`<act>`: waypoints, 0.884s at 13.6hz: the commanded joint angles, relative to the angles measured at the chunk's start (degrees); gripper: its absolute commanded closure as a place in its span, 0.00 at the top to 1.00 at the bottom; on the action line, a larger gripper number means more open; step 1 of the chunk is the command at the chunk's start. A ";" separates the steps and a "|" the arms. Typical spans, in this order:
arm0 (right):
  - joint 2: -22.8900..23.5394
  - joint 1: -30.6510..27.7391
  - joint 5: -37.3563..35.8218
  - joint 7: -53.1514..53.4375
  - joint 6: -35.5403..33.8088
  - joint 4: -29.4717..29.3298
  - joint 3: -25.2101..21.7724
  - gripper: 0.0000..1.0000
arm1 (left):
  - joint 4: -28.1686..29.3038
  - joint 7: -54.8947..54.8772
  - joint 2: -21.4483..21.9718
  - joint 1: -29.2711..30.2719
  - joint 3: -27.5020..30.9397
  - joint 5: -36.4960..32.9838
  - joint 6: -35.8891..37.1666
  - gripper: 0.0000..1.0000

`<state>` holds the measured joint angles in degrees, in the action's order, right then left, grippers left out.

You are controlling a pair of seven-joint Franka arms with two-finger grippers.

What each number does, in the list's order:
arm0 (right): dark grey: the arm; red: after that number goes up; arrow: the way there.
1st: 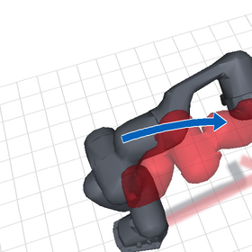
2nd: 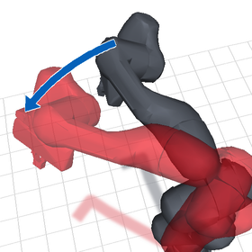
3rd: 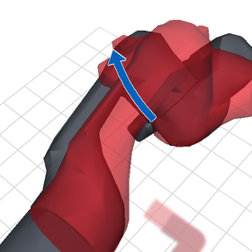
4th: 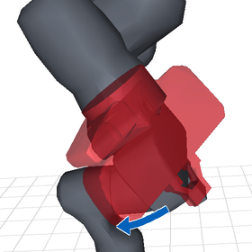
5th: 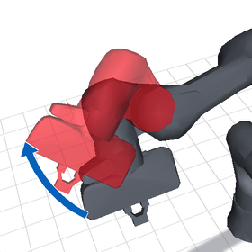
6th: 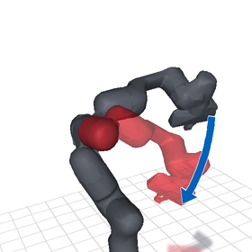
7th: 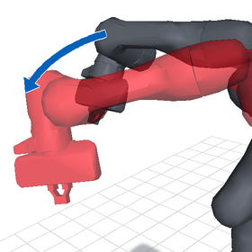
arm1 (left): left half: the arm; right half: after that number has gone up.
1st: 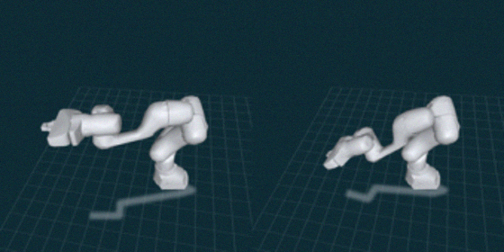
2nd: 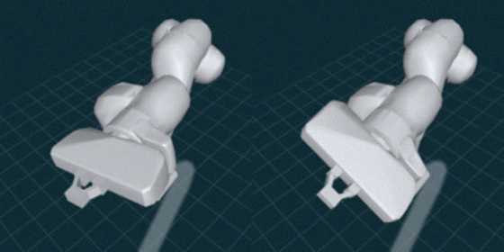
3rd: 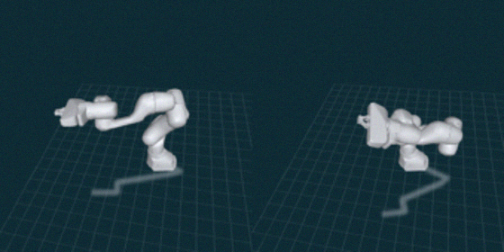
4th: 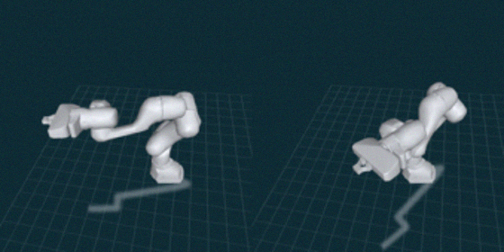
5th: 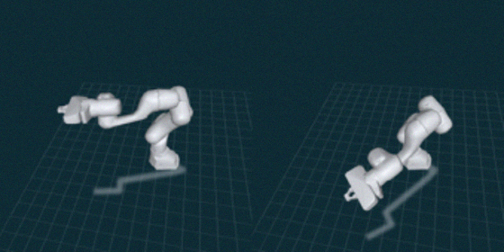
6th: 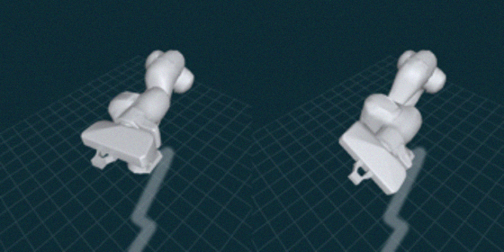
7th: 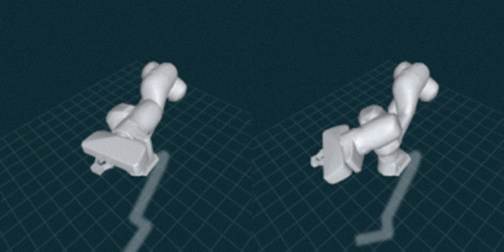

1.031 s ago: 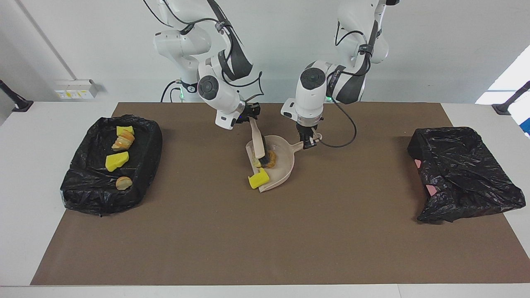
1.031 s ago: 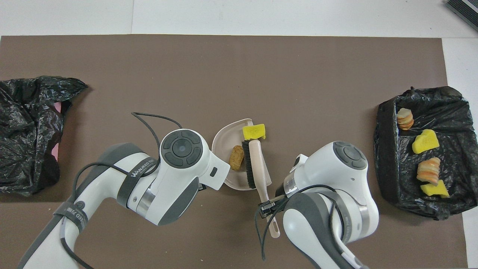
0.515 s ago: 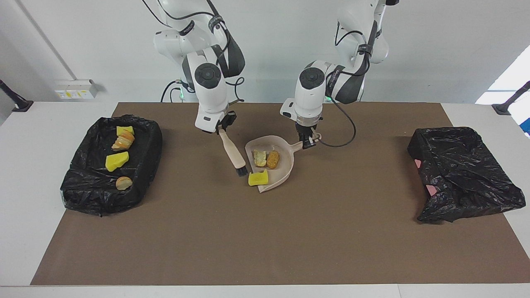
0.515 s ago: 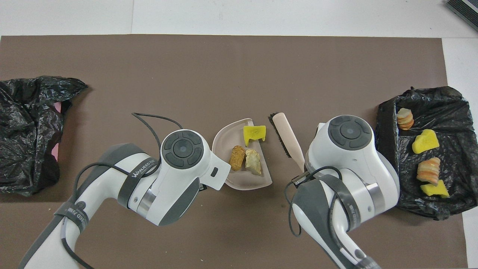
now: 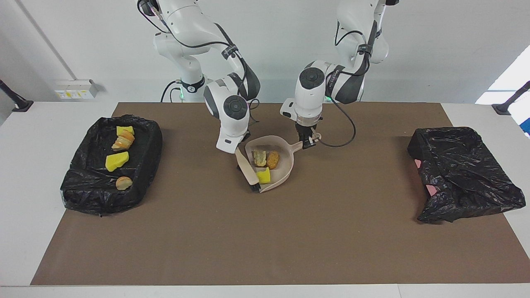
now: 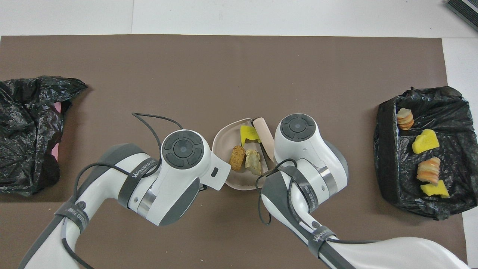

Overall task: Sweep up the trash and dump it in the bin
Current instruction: 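Sweep the remaining pieces into the dustpan with the right gripper, then carry the loaded dustpan with the left gripper over the other black bag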

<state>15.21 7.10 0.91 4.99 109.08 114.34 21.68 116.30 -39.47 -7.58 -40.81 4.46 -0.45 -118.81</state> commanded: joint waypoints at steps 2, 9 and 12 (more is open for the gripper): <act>-3.68 -0.77 7.77 -0.06 -5.27 -0.61 0.47 0.00 | 1.04 0.89 0.29 -0.68 0.63 -0.07 -2.04 0.00; -14.04 -5.16 8.76 12.99 -14.13 -1.14 -0.15 0.00 | 0.16 -2.60 -0.94 0.64 0.81 2.56 -6.17 0.00; -22.30 -5.43 8.84 16.27 -23.71 -0.35 -0.06 0.00 | -2.03 -11.11 -0.77 5.81 0.72 2.65 -5.56 0.00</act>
<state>-0.79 2.00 8.73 18.66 89.06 112.16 21.19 115.72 -44.44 -8.58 -38.56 5.20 1.03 -124.07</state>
